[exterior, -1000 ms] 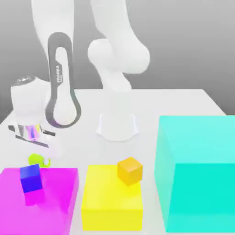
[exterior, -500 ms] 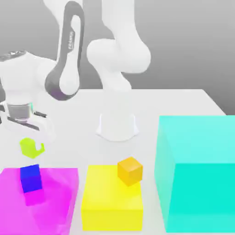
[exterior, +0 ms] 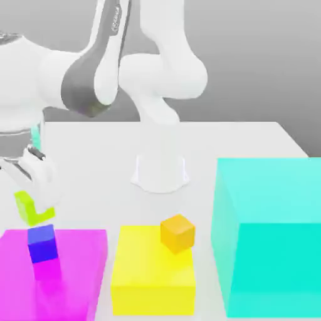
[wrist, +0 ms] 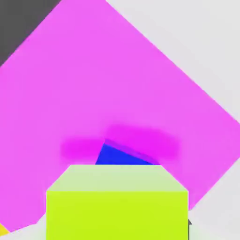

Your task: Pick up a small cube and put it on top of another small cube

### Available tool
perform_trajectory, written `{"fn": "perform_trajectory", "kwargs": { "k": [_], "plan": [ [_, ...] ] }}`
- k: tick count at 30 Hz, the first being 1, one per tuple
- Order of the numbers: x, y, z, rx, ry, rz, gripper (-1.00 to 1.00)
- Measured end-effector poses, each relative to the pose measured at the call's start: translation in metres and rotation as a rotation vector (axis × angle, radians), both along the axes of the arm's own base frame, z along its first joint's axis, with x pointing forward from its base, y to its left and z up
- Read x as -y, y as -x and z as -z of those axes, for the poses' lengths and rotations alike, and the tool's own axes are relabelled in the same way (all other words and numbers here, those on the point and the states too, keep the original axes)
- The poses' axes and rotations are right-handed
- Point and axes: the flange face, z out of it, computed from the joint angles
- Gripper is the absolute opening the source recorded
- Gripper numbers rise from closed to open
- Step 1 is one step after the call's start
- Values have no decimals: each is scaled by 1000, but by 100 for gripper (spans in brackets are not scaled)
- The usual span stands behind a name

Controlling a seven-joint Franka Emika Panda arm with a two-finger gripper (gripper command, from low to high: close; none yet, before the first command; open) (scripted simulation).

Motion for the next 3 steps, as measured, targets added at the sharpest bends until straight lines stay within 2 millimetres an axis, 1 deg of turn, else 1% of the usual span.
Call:
{"fn": "perform_trajectory", "kwargs": {
  "k": [3],
  "plan": [
    [0,0,0,0,0,0,100]
  ]
}}
